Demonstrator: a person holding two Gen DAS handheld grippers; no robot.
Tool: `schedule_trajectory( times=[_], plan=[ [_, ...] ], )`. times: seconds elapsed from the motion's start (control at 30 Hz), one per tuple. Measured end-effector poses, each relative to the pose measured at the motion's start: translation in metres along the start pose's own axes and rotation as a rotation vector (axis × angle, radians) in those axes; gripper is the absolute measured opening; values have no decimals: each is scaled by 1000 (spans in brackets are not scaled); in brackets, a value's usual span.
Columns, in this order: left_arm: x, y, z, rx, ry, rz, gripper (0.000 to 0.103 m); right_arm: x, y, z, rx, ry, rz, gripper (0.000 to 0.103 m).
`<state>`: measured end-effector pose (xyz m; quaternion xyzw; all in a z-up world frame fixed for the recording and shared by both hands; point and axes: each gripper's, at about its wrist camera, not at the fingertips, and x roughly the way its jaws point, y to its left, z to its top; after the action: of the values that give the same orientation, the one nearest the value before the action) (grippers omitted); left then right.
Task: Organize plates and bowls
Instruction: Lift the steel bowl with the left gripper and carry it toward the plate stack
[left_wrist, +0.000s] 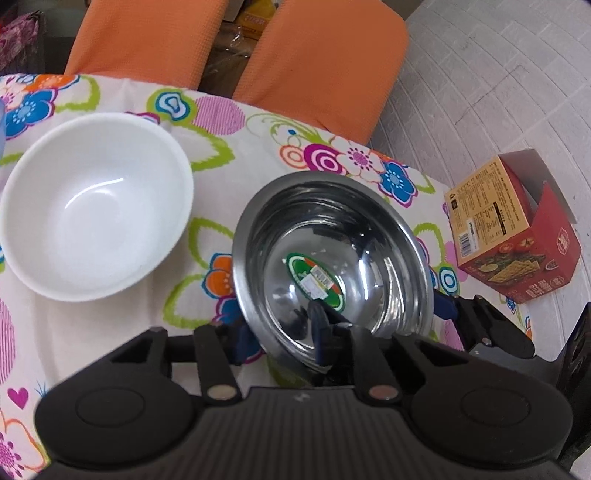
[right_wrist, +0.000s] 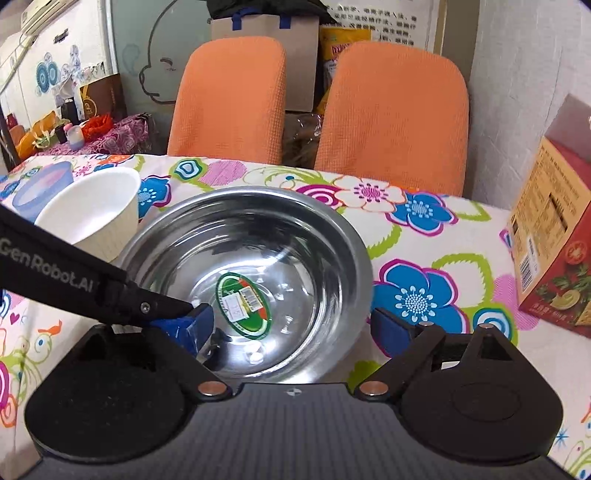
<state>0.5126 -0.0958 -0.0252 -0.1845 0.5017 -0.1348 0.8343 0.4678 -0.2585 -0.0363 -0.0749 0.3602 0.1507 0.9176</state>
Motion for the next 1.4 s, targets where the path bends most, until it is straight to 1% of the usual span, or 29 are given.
schedule_trajectory(
  times=[0.03, 0.1, 0.2, 0.33, 0.5, 0.53, 0.6, 0.63, 0.7, 0.73, 0.77, 0.8, 0.83, 0.9, 0.93, 0.97, 1.0, 1.03, 1.1, 1.17, 1.23, 1.3, 1.4],
  plan=[
    [-2, -3, -1, 20, -5, -4, 6, -4, 3, 0, -12, -9, -14, 77],
    [-7, -7, -4, 61, -16, 3, 6, -15, 5, 0, -23, -30, -21, 77],
    [-12, -7, -10, 75, -7, -5, 6, -26, 8, -2, -25, -20, -16, 77],
    [-18, -2, -27, 67, 26, -10, 6, -34, 16, -15, -17, 8, 1, 77],
    [-35, 0, -51, 99, 27, -13, 6, -51, 29, -30, -39, -4, 5, 78],
    [-36, 1, -53, 102, 28, -15, 6, -51, 30, -30, -50, -6, 0, 78],
    [-35, 4, -53, 87, 29, -24, 7, -47, 26, -29, -31, 1, 7, 79],
    [-33, 7, -51, 67, 32, -27, 10, -43, 22, -28, -9, 3, 15, 79],
    [-30, 13, -49, 31, 23, -26, 13, -37, 15, -29, 23, 9, -2, 79],
    [-29, 14, -47, 19, 18, -27, 20, -33, 12, -30, 36, 12, -14, 79],
    [-28, 15, -45, 5, 16, -30, 24, -30, 9, -30, 51, 16, -15, 79],
    [-27, 15, -43, -6, 9, -31, 37, -26, 7, -30, 64, 20, -8, 77],
    [-26, 15, -41, -8, 4, -32, 41, -23, 4, -31, 79, 26, 14, 78],
    [-23, 11, -38, 7, -1, -22, 39, -23, 6, -33, 65, 16, 32, 77],
    [-22, 10, -38, 18, 1, -20, 29, -25, 9, -33, 53, 17, 43, 73],
    [-22, 9, -38, 28, 7, -22, 24, -28, 13, -34, 44, 15, 52, 72],
    [-23, 8, -38, 40, 6, -14, 17, -31, 16, -35, 35, 10, 60, 69],
    [-24, 8, -39, 48, 1, -9, 12, -36, 20, -35, 27, 4, 66, 66],
    [-31, 8, -44, 70, -6, -9, 9, -47, 28, -36, 12, -9, 58, 66],
    [-39, 7, -52, 94, 5, -1, 10, -61, 33, -38, 24, -26, 73, 66],
    [-49, 10, -63, 100, 13, -14, 10, -72, 40, -42, 26, -28, 72, 66],
    [-60, 14, -76, 111, 26, -19, 10, -82, 49, -50, 26, -25, 77, 66],
    [-76, 21, -103, 146, 46, -12, 10, -98, 69, -71, 33, -17, 90, 67]
  ],
)
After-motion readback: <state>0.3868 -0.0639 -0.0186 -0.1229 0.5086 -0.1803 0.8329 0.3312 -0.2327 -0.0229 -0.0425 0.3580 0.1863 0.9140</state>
